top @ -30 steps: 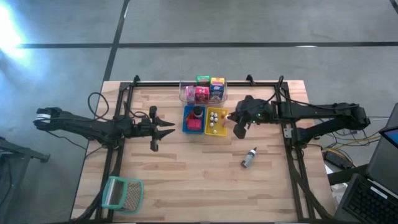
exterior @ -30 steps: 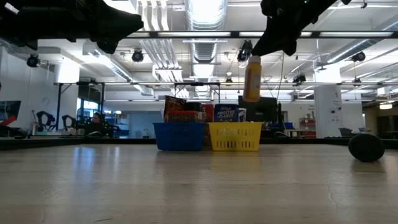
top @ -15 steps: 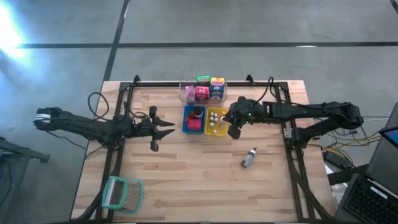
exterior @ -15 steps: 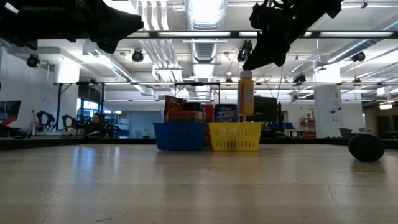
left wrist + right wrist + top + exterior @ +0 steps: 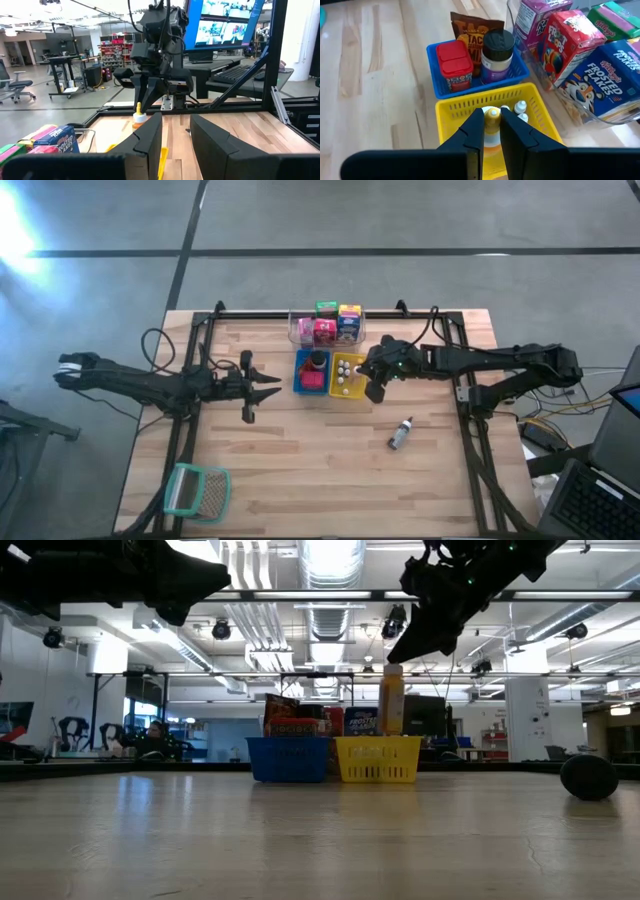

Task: Pick & Place Kitchen Items
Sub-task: Put the large yellow food coloring bottle into the yellow bin

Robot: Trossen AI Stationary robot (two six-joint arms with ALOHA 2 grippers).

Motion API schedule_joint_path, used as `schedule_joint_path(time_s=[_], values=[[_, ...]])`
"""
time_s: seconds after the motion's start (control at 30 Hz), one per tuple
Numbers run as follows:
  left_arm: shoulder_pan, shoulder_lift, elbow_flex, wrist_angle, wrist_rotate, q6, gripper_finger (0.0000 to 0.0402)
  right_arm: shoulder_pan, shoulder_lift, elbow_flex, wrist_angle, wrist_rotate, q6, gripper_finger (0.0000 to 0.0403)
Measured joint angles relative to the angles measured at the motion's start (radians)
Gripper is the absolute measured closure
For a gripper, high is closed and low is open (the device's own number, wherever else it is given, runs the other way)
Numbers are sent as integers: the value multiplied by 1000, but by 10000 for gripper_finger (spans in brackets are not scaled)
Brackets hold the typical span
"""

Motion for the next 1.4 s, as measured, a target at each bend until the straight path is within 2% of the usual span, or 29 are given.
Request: schedule_joint_path(time_s=[0.8,1.4], values=[[1,0,0,0,-26,-1,293,-37,0,-59,56,-1,-21,368],[1,0,0,-20,-26,0,293,-84,169,-57,121,-3,-27,367]])
